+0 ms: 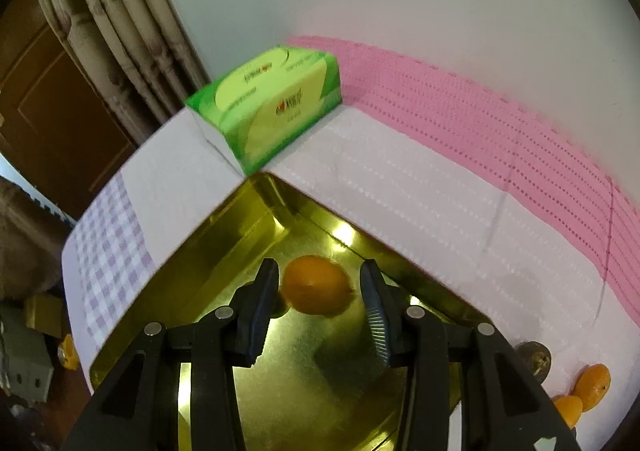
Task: Organize fruits
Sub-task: 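Release the mandarin into the tin and withdraw the right gripper, then reach the left gripper to another mandarin and grasp it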
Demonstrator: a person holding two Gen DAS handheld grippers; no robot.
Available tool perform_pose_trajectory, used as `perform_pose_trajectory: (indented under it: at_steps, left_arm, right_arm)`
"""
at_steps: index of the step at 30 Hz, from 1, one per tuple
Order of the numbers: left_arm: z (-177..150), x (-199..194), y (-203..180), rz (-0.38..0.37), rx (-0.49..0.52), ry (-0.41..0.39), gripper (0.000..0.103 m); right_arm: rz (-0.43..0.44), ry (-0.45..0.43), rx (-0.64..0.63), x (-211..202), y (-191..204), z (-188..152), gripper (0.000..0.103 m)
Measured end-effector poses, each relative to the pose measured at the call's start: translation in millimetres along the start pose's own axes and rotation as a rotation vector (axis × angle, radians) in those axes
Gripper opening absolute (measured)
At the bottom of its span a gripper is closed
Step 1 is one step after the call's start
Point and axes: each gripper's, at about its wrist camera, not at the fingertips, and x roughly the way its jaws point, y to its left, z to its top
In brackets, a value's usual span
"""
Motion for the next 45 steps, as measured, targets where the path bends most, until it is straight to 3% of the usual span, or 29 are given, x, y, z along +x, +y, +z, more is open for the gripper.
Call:
perform_pose_trajectory:
  at_steps: [8, 15, 19, 23, 27, 32, 39, 45]
  left_arm:
    - [-1.1, -1.0, -1.7, 0.006, 0.012, -0.01, 0.096]
    - [-3.6, -9.3, -10.4, 0.021, 0.054, -0.049, 0.096]
    - [-7.0, -16.2, -20.3, 0.011, 0.099, -0.079, 0.096]
    - [-13.3, -26.0, -35.1, -0.013, 0.163, -0.116, 0.096]
    - [-19.8, -33.9, -51.9, -0.084, 0.23, -0.137, 0.096]
    - [-27.9, -37.1, -79.7, -0.201, 0.316, -0.11, 0.096]
    - [-16.4, -41.5, -134.2, -0.412, 0.418, -0.054, 0.096]
    - [25.1, -19.1, -181.3, -0.5, 0.449, -0.015, 0.096]
  right_arm:
    - [0.102, -0.178, 0.074, -55.5, -9.9, -7.7, 0.04]
    - [0.129, -0.324, 0.159, -133.5, -50.3, -55.6, 0.041]
    - [0.037, -0.369, 0.193, -171.3, -82.8, -106.3, 0.043]
    - [-0.144, -0.352, 0.235, -196.0, -121.7, -175.3, 0.044]
    - [-0.331, -0.278, 0.293, -203.5, -164.8, -238.8, 0.044]
    - [-0.414, -0.218, 0.415, -205.7, -215.5, -290.6, 0.044]
    - [-0.421, -0.192, 0.459, -195.5, -242.0, -312.6, 0.051]
    - [-0.395, -0.233, 0.484, -193.5, -251.2, -319.8, 0.057]
